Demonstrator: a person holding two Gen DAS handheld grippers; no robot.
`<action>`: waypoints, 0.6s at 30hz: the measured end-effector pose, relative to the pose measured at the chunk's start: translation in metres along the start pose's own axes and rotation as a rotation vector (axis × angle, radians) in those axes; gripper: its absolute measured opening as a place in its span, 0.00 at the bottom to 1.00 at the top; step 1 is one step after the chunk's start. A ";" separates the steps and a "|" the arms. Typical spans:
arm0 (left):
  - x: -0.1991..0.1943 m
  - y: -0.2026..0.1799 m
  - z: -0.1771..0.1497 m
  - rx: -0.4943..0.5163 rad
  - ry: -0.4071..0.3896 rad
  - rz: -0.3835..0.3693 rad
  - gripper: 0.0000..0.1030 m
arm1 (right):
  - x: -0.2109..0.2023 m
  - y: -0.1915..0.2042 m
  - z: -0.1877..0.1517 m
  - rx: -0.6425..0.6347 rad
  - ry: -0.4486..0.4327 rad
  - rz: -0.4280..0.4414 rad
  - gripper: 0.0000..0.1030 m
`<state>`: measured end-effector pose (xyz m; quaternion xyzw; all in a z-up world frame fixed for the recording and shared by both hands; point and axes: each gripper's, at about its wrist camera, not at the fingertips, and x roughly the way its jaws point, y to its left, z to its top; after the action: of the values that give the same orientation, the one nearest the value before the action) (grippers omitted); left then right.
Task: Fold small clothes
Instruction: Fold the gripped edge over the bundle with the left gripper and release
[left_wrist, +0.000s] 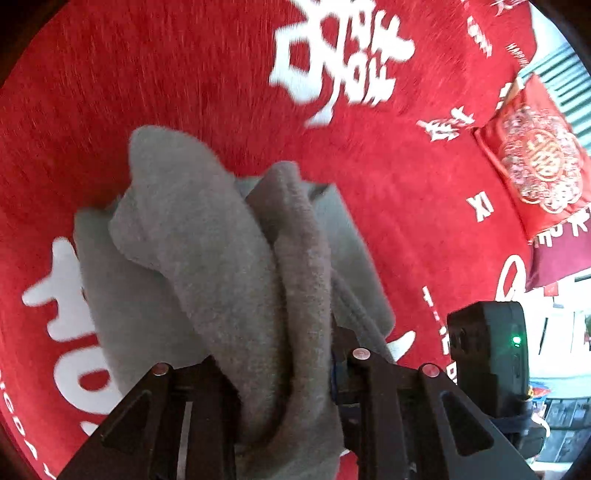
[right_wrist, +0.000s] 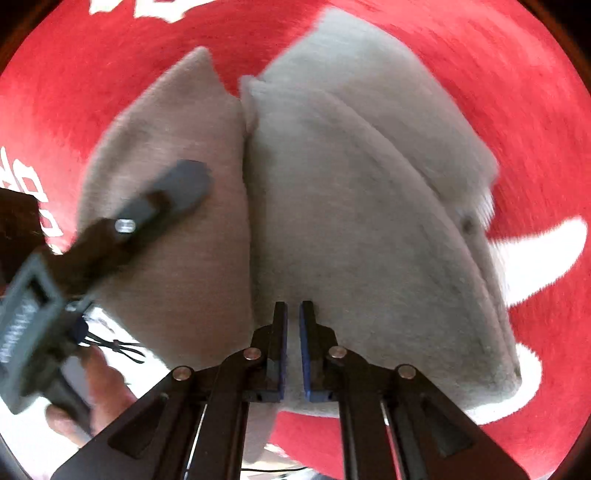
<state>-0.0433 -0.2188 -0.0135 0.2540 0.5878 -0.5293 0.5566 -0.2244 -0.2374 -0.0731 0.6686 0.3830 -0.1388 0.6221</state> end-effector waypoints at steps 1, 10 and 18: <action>-0.005 0.004 -0.007 -0.011 -0.007 0.001 0.25 | 0.002 -0.004 -0.002 0.019 0.003 0.023 0.09; -0.086 0.016 -0.022 0.009 -0.215 0.047 0.85 | 0.017 -0.019 -0.009 0.103 -0.020 0.112 0.08; -0.099 0.094 -0.049 -0.155 -0.198 0.278 0.85 | -0.005 -0.055 -0.004 0.304 -0.109 0.326 0.47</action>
<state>0.0459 -0.1162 0.0374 0.2359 0.5286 -0.4226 0.6974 -0.2660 -0.2387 -0.1089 0.7992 0.2105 -0.1285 0.5481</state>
